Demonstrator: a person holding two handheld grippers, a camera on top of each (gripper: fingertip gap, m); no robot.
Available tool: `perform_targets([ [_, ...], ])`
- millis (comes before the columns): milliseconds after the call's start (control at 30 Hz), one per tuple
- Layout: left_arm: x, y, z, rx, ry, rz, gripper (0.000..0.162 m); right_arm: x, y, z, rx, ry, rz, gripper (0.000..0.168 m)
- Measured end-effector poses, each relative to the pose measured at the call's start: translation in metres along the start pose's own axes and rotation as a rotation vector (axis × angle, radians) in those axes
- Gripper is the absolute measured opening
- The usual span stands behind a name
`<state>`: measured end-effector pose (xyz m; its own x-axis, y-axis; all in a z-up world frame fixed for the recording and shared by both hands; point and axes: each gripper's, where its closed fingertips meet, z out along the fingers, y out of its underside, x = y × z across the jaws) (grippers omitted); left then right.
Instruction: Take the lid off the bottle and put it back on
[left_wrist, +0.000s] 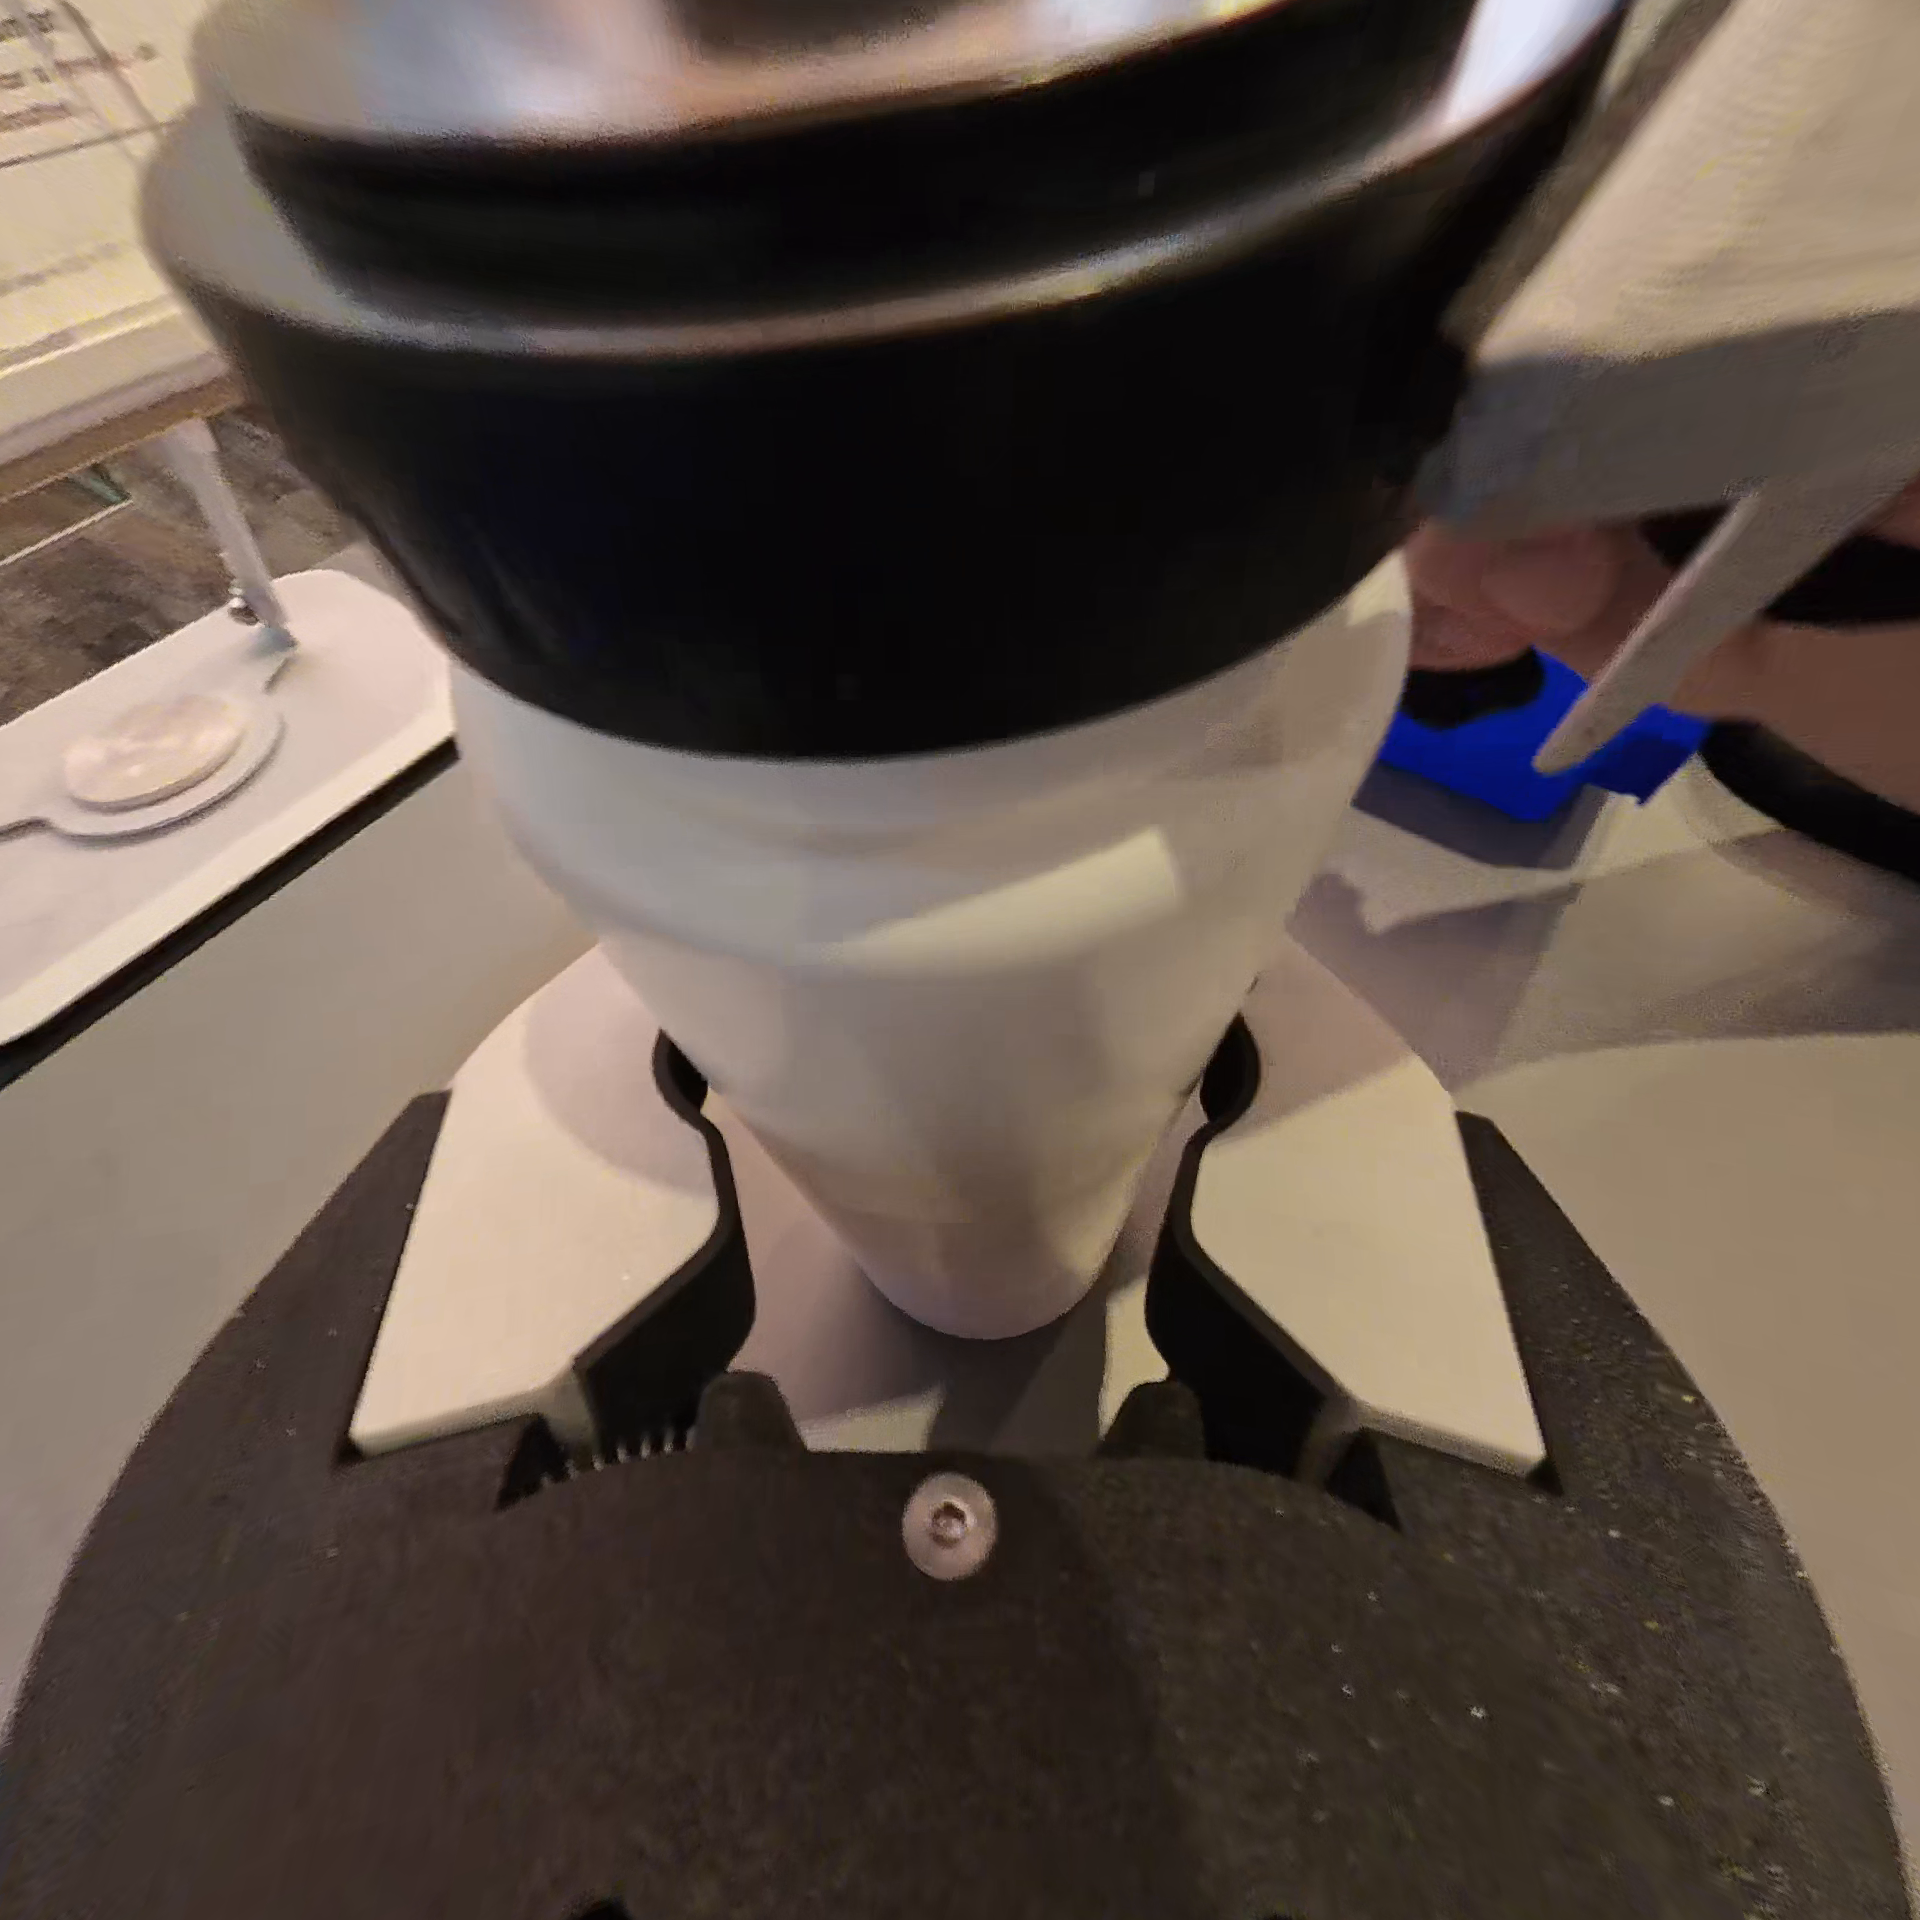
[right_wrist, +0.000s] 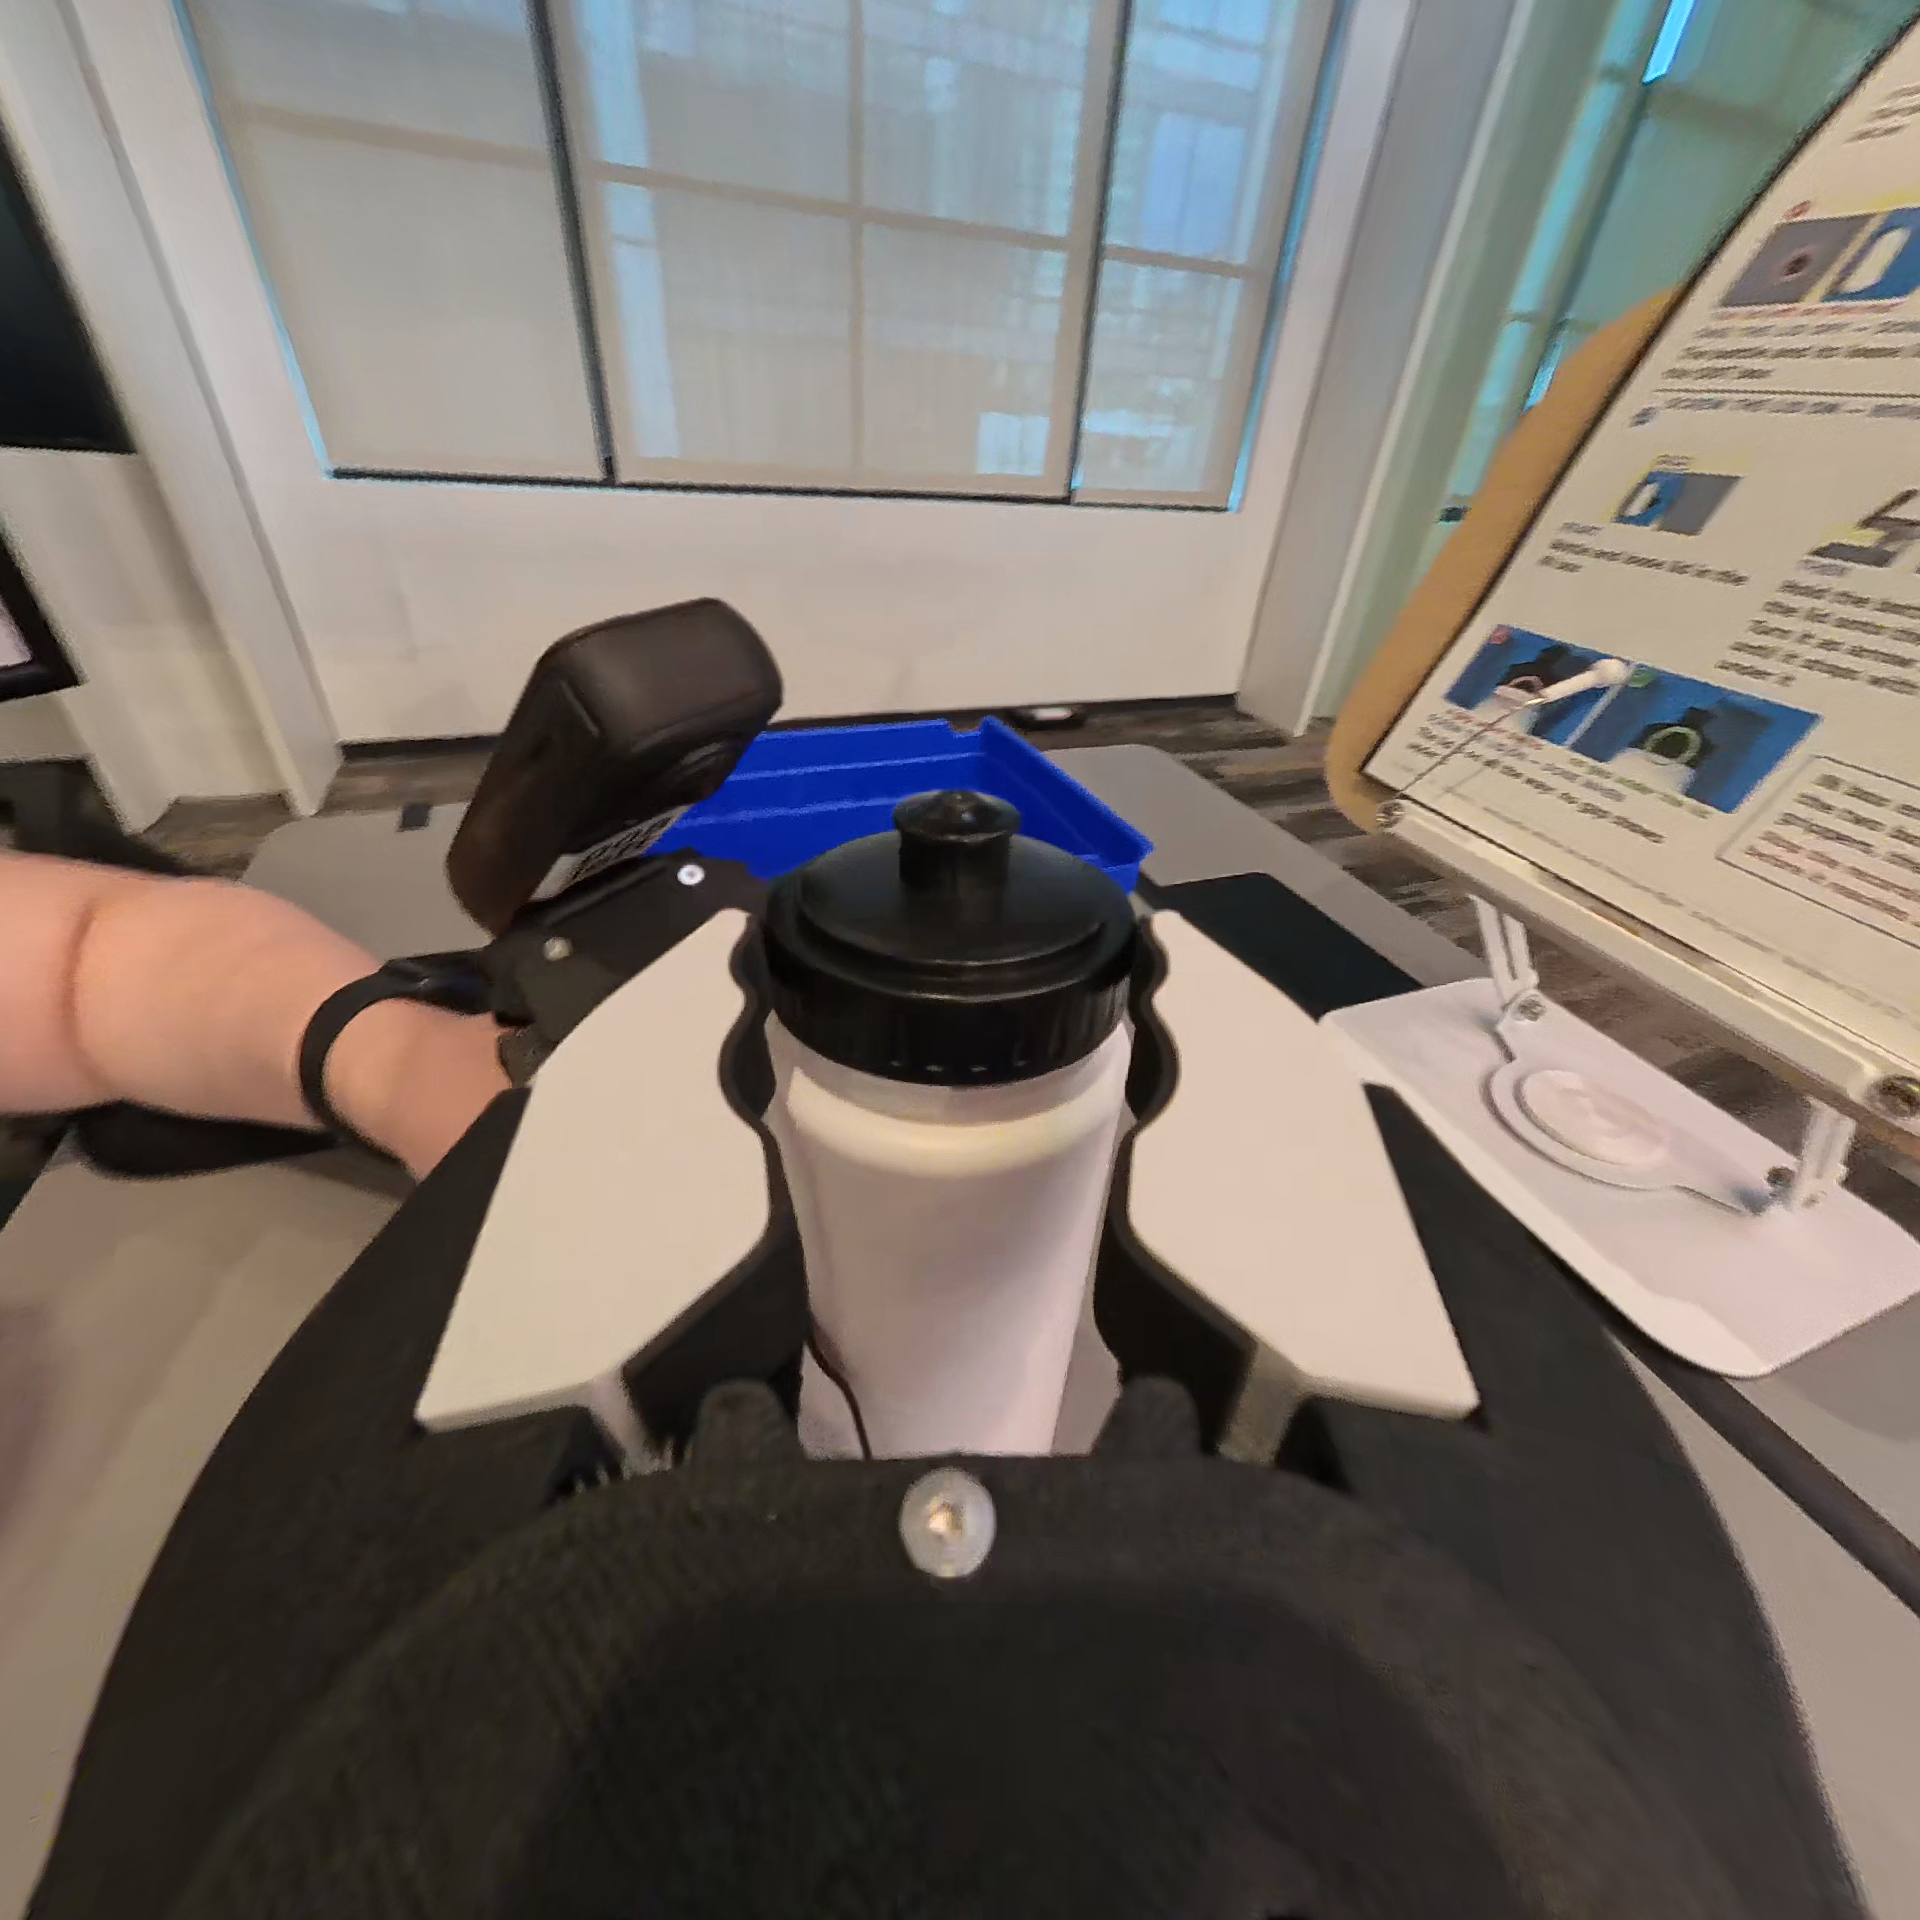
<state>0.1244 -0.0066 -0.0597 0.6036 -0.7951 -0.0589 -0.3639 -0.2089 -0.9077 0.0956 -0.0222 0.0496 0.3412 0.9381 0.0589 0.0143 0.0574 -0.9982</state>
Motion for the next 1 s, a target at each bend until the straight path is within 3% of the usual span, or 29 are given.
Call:
perform_targets([
  [233,-0.005,0.001,-0.001,-0.006,-0.045,-0.019,0.095,0.002,0.000,0.003,0.031,0.182,-0.038,0.069],
  [533,0.000,0.002,-0.001,-0.024,0.046,0.020,0.095,0.001,0.003,-0.001,-0.071,-0.005,0.011,0.068],
  [833,0.023,0.002,-0.008,-0.129,0.233,-0.107,0.095,0.012,-0.003,-0.013,-0.064,-0.173,0.423,0.063],
  [1000,0.025,0.003,-0.009,-0.136,0.255,-0.102,0.095,0.011,-0.003,-0.014,-0.085,-0.175,0.383,0.063],
])
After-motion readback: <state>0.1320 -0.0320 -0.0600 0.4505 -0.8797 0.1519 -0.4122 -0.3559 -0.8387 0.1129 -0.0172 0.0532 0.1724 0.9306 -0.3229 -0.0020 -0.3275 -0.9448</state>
